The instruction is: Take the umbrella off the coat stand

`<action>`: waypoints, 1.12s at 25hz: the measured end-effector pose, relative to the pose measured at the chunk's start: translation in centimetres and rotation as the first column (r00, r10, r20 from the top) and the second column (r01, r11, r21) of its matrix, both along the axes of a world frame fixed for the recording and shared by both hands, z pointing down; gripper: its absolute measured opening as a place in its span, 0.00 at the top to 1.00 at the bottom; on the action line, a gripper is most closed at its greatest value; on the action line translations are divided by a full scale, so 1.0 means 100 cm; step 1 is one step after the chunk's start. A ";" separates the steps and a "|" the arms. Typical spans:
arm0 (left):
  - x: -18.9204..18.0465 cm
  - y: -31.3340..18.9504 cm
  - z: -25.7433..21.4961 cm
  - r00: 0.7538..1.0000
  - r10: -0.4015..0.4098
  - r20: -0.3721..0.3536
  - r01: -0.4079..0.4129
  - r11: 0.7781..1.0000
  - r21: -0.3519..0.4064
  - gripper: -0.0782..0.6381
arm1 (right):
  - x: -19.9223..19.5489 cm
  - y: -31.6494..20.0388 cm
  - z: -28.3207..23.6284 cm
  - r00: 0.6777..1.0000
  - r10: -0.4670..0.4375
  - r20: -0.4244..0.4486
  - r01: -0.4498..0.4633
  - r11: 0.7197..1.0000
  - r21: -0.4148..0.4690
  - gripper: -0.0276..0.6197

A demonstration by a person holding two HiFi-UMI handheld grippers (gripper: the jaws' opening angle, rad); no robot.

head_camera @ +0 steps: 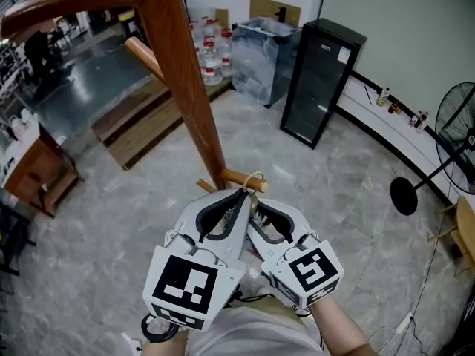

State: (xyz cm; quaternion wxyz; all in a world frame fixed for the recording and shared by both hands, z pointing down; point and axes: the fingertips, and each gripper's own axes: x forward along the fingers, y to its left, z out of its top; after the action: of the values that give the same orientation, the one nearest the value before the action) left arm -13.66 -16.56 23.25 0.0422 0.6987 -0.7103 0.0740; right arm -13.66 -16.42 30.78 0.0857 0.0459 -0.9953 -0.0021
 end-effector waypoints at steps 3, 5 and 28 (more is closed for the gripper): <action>0.005 -0.001 -0.004 0.999 0.038 -0.005 -0.038 0.999 0.002 0.85 | 0.004 -0.001 -0.005 1.000 0.029 0.001 -0.029 1.000 0.000 0.77; 0.009 -0.001 -0.006 0.998 0.069 -0.010 -0.069 0.998 0.003 0.85 | 0.008 0.000 -0.008 0.999 0.050 0.001 -0.050 0.999 0.003 0.77; 0.124 -0.007 0.015 0.819 0.569 0.073 -0.569 0.822 -0.014 0.85 | 0.115 -0.012 0.014 0.869 0.494 -0.032 -0.495 0.869 -0.027 0.76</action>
State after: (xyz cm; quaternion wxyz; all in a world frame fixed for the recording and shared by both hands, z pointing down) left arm -1.29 -17.30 24.71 -0.0112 0.8758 -0.4708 0.1059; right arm -2.17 -17.63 32.20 0.0962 0.2973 -0.9492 0.0366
